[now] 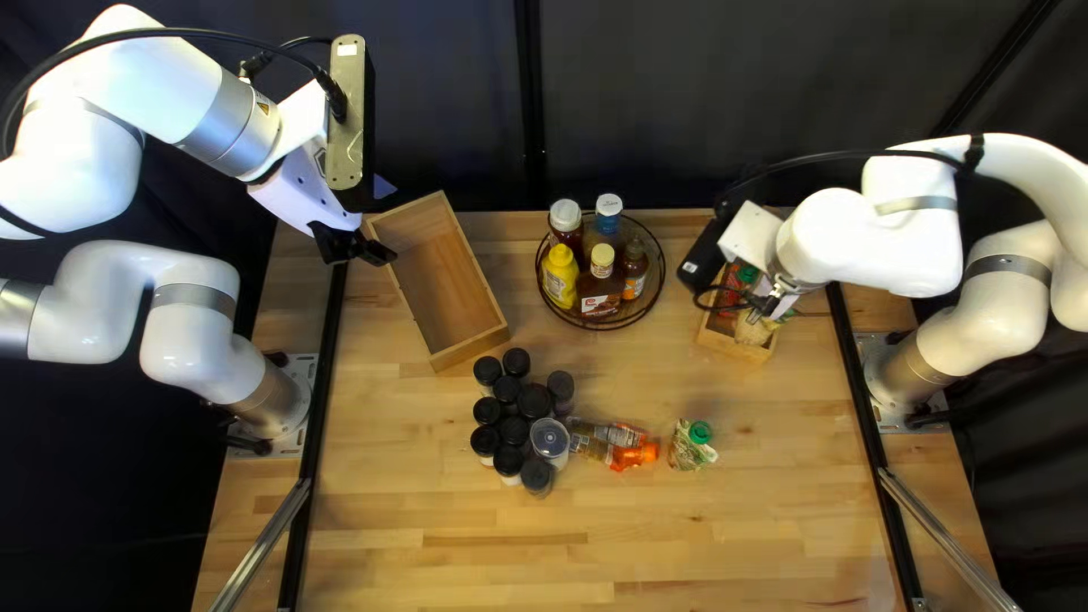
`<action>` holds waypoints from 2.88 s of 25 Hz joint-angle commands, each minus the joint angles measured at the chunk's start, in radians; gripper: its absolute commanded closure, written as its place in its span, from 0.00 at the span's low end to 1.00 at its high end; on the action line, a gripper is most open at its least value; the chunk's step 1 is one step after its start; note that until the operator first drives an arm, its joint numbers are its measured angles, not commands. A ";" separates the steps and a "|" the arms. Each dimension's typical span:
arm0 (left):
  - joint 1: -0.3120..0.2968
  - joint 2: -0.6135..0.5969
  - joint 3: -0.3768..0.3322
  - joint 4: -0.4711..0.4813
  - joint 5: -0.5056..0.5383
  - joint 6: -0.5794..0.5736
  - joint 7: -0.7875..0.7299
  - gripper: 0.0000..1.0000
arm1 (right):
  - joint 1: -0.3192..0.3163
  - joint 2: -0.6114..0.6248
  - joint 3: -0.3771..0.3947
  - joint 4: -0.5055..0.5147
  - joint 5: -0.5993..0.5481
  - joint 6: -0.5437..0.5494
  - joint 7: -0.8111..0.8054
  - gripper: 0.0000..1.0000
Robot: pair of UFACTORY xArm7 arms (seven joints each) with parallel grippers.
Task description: Separate condiments, baby food and spices and place it in 3 different racks/containers
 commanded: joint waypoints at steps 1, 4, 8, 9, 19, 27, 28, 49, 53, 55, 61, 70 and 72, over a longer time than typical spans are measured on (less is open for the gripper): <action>0.000 0.000 0.000 0.000 0.000 0.000 0.000 0.00 | -0.022 0.076 -0.053 -0.081 -0.032 -0.010 -0.030 0.99; 0.000 0.000 0.000 0.000 0.000 0.000 0.000 0.00 | -0.038 0.096 -0.074 -0.093 -0.058 -0.011 -0.044 0.99; 0.000 0.000 0.000 0.000 0.000 0.000 0.000 0.00 | -0.064 0.071 -0.090 -0.091 -0.091 -0.045 -0.054 0.98; 0.000 0.000 0.000 0.000 0.000 0.000 0.000 0.00 | -0.069 0.062 -0.093 -0.091 -0.098 -0.057 -0.056 0.99; 0.000 0.000 0.000 0.000 0.000 0.000 0.000 0.00 | -0.102 -0.043 -0.102 -0.078 -0.134 -0.152 -0.054 0.98; 0.000 0.000 0.000 0.000 0.000 0.000 0.000 0.00 | -0.090 -0.060 -0.098 -0.097 -0.105 -0.192 -0.031 0.00; 0.000 0.000 0.000 0.000 0.000 0.000 0.000 0.00 | -0.081 -0.048 -0.095 -0.087 -0.094 -0.179 -0.034 0.00; 0.000 0.000 0.000 0.000 0.000 0.000 0.000 0.00 | 0.127 -0.346 0.187 0.309 0.089 -0.138 0.110 0.00; 0.000 0.000 0.000 0.000 0.000 0.000 0.000 0.00 | 0.137 -0.435 0.229 0.348 0.062 -0.161 0.153 0.00; 0.000 0.000 0.000 0.000 0.000 0.000 0.000 0.00 | 0.140 -0.469 0.241 0.349 0.050 -0.179 0.173 0.00; 0.000 0.000 0.000 0.000 0.000 0.000 0.000 0.00 | 0.151 -0.556 0.268 0.345 0.015 -0.218 0.238 0.00; 0.000 0.000 0.000 0.000 0.000 0.000 0.000 0.00 | 0.155 -0.556 0.271 0.260 0.041 -0.300 0.263 0.04; 0.000 0.000 0.000 0.000 0.000 0.000 0.000 0.00 | 0.154 -0.554 0.269 0.243 0.048 -0.319 0.259 0.08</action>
